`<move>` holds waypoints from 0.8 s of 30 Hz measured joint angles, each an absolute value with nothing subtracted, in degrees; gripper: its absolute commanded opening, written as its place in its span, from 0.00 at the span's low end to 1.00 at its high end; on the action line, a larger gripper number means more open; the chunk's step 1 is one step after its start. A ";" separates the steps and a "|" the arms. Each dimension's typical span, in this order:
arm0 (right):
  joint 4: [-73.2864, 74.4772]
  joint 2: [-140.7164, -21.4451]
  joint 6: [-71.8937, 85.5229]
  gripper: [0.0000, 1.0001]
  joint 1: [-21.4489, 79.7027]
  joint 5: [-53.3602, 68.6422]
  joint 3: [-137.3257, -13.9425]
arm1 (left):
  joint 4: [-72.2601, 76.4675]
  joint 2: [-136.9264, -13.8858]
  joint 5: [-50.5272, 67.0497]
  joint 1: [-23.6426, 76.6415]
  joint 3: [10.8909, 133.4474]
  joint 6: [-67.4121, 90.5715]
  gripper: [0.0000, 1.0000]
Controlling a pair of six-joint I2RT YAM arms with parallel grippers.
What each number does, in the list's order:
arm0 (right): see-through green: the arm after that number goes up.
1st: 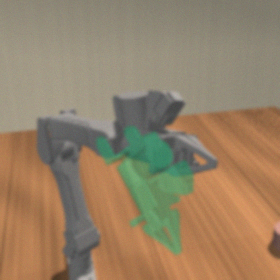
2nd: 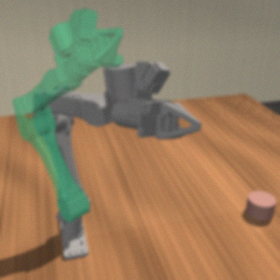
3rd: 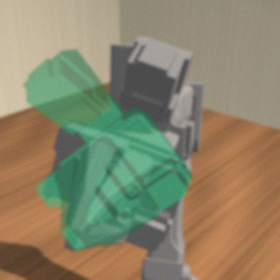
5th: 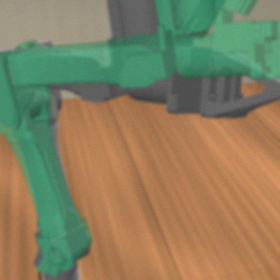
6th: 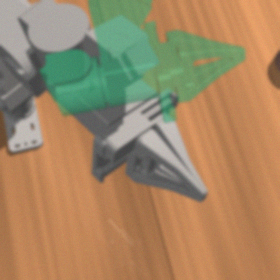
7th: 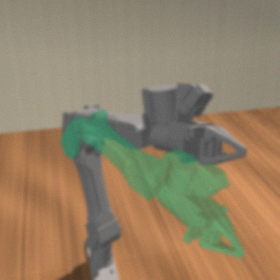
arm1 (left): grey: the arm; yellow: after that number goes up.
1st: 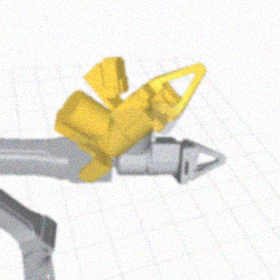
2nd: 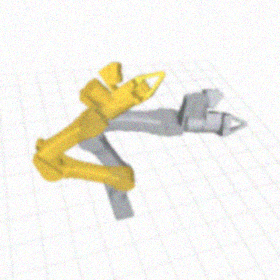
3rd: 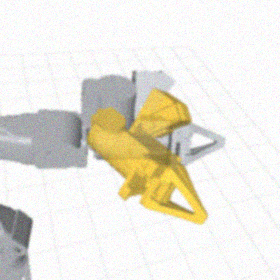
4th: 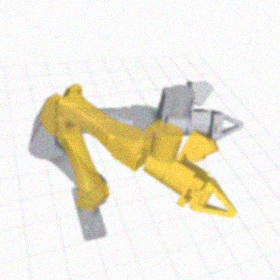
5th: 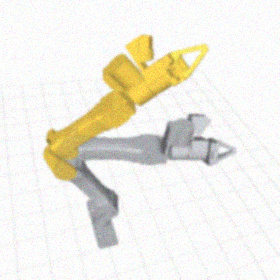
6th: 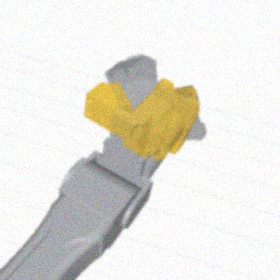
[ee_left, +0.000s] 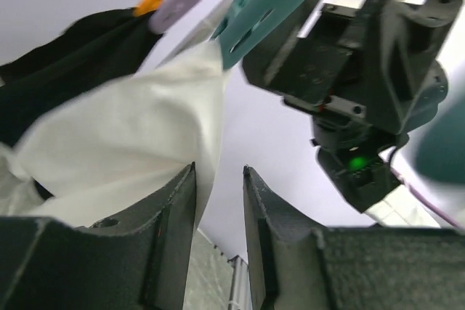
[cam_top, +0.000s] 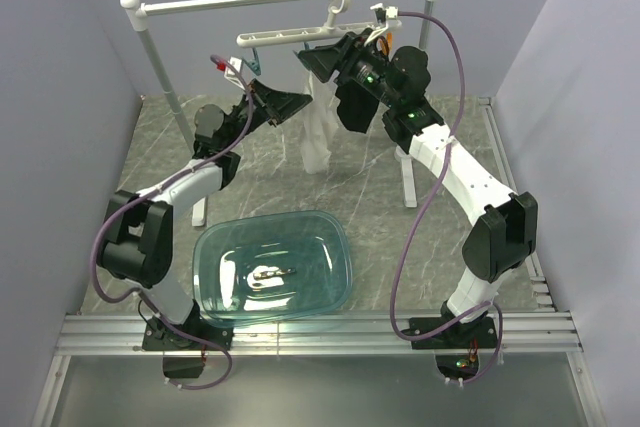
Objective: Clip the underwear to the hanger
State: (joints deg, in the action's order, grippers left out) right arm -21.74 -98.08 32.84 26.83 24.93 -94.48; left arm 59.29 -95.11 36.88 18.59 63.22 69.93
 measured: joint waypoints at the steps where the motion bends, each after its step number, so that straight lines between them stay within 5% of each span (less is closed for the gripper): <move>1: -21.71 -98.08 32.71 0.69 26.76 24.91 -94.48 | 58.39 -94.78 36.62 18.39 62.67 69.28 0.37; 10: -21.34 -98.06 32.05 0.70 25.91 24.80 -94.15 | 52.80 -89.65 34.72 16.47 58.13 63.55 0.46; 17: -21.10 -98.06 31.68 0.70 25.30 24.82 -94.06 | 46.98 -83.22 34.00 14.24 53.89 58.98 0.65; 24: -20.64 -97.43 31.38 0.70 25.04 24.95 -92.84 | 39.31 -76.55 31.94 12.67 52.07 51.42 0.69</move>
